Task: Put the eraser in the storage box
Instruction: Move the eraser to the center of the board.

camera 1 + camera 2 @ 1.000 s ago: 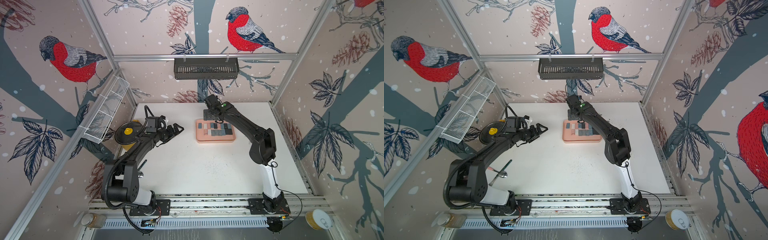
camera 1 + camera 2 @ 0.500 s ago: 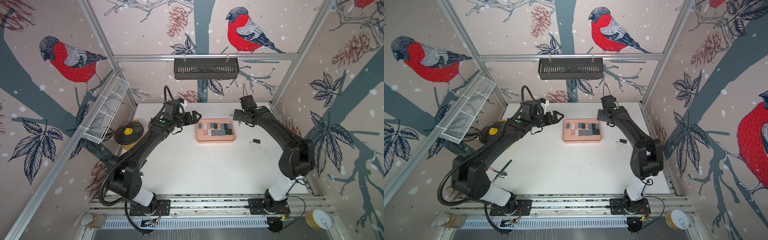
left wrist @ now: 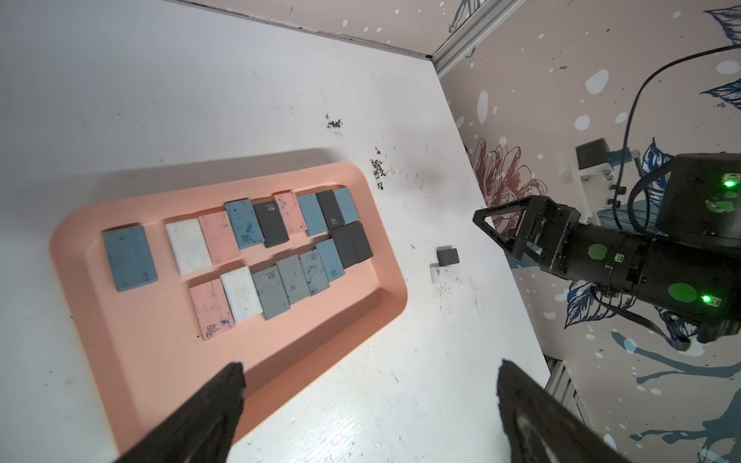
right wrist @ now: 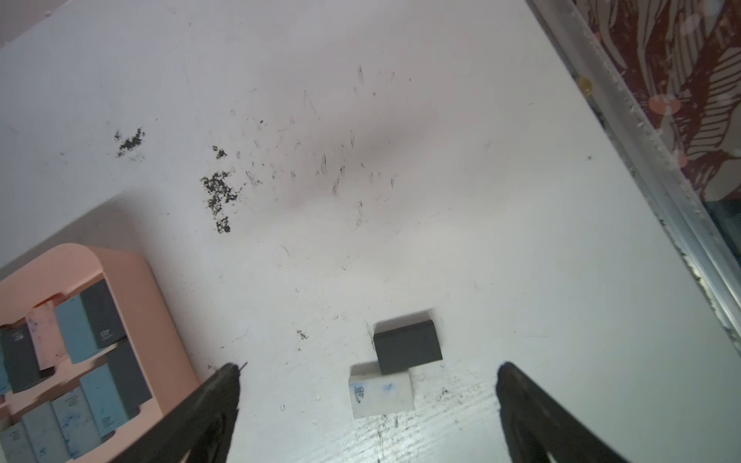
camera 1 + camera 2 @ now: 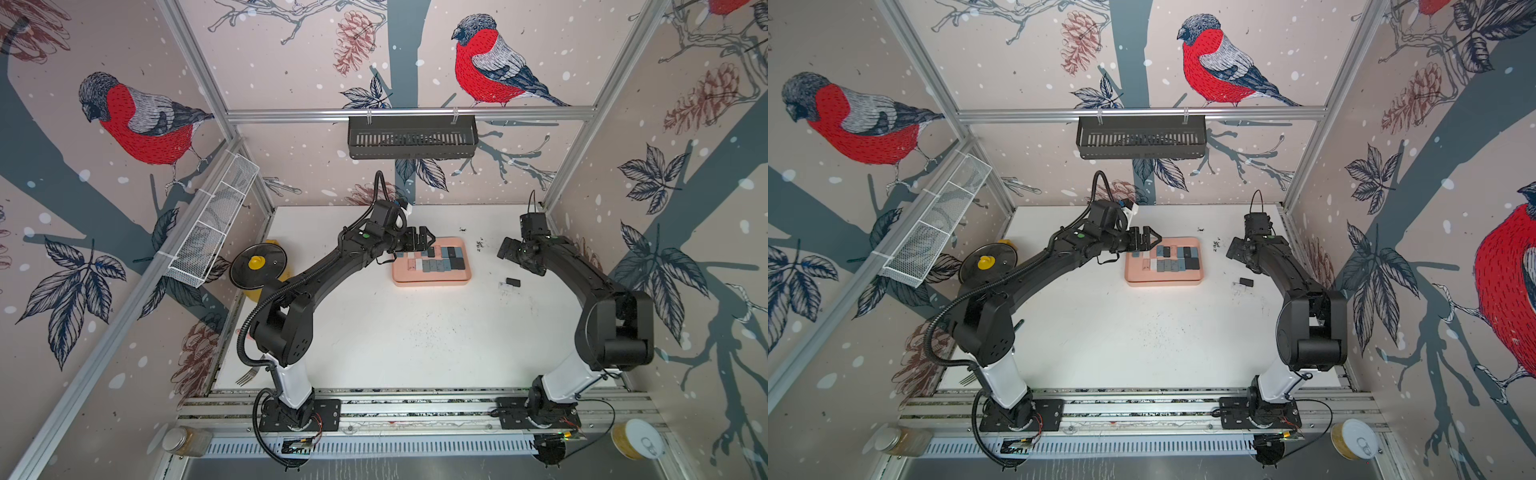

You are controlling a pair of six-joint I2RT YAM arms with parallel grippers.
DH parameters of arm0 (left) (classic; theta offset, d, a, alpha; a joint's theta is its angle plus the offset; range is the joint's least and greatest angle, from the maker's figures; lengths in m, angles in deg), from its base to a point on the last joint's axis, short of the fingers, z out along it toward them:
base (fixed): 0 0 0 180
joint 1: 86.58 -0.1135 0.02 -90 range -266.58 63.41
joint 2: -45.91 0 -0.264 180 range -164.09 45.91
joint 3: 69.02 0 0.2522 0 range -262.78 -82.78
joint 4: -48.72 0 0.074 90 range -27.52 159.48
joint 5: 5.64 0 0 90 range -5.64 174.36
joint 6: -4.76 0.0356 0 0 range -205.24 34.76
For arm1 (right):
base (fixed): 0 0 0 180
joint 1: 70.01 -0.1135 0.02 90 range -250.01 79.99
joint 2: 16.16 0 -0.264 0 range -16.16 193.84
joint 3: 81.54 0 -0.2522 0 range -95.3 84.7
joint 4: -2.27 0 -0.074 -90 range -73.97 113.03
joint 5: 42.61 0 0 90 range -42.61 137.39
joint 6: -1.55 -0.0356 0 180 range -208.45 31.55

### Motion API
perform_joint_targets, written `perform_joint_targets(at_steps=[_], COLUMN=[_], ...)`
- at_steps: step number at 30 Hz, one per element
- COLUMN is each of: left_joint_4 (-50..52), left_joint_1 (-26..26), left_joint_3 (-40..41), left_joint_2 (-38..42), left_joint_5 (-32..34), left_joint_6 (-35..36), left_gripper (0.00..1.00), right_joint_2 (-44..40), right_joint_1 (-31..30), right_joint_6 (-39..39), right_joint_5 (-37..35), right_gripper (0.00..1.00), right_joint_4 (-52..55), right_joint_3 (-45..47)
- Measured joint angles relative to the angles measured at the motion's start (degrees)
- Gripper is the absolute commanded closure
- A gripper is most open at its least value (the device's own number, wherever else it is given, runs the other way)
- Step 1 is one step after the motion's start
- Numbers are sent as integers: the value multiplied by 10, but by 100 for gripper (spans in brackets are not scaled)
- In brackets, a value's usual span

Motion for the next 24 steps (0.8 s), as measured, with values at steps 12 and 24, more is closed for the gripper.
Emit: perform_joint_targets(at_steps=[12,24], left_joint_4=[-24,-34], left_joint_1=[2,2], left_joint_3=[34,34], left_joint_2=[3,-1], left_joint_5=[-21,-33], left_joint_6=[-3,-13], left_gripper=[2,2], right_joint_2=[32,49], right_joint_1=[4,-30], right_joint_6=[-13,-32], right_joint_5=[39,57], right_gripper=[1,1], right_joint_4=[-44,-70], right_joint_3=[74,100])
